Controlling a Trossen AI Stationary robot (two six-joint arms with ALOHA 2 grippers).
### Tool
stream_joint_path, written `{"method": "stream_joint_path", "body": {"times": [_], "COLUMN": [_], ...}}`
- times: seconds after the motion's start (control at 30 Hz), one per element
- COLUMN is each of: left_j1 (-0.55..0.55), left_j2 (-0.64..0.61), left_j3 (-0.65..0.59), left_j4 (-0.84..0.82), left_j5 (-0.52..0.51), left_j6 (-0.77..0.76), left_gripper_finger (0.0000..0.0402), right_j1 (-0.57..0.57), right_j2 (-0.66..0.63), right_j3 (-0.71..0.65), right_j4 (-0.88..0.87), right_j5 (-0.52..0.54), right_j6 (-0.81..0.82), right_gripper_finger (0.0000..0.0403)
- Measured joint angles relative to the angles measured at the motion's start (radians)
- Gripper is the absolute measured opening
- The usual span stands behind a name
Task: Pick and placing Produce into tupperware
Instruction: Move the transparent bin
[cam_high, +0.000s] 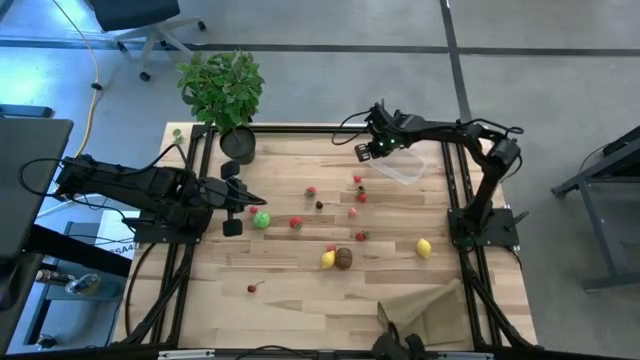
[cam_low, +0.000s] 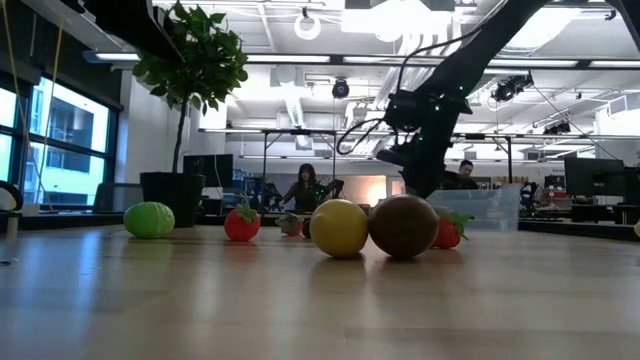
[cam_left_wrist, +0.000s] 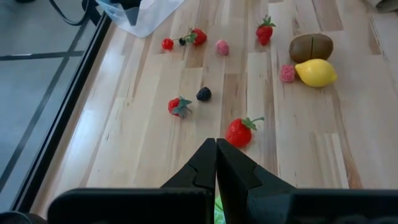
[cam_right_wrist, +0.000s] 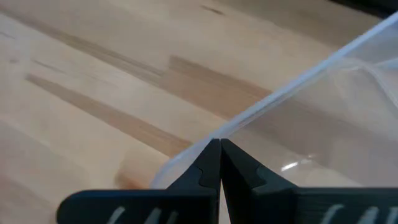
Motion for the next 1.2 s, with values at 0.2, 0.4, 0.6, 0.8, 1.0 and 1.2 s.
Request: {"method": "stream_joint_path", "body": {"times": [0.2,0.4,0.6,0.8,1.0,1.2], "left_j1": [0.0,0.0,0.0,0.0,0.0,0.0], "left_j2": [0.0,0.0,0.0,0.0,0.0,0.0], "left_j3": [0.0,0.0,0.0,0.0,0.0,0.0], "left_j4": [0.008,0.026,0.026,0.025,0.021,0.021], "left_j5": [0.0,0.0,0.001,0.002,0.002,0.005], "left_j6": [0.0,0.001,0.001,0.002,0.005,0.007], "left_gripper_finger": [0.0003,0.0003,0.0003,0.0003,0.0003,0.0003], "right_j1": [0.056,0.123,0.193,0.25,0.33,0.407], "right_j2": [0.022,0.127,0.266,0.383,0.483,0.514], "right_j3": [0.008,0.174,0.445,0.674,0.824,0.851], "right_j4": [0.097,0.002,-0.178,-0.314,-0.454,-0.46], "right_j5": [-0.04,-0.03,0.014,0.012,-0.007,-0.004], "right_j6": [0.051,0.033,-0.031,-0.073,-0.099,-0.118], "right_gripper_finger": [0.0,0.0,0.0,0.0,0.0,0.0]}}
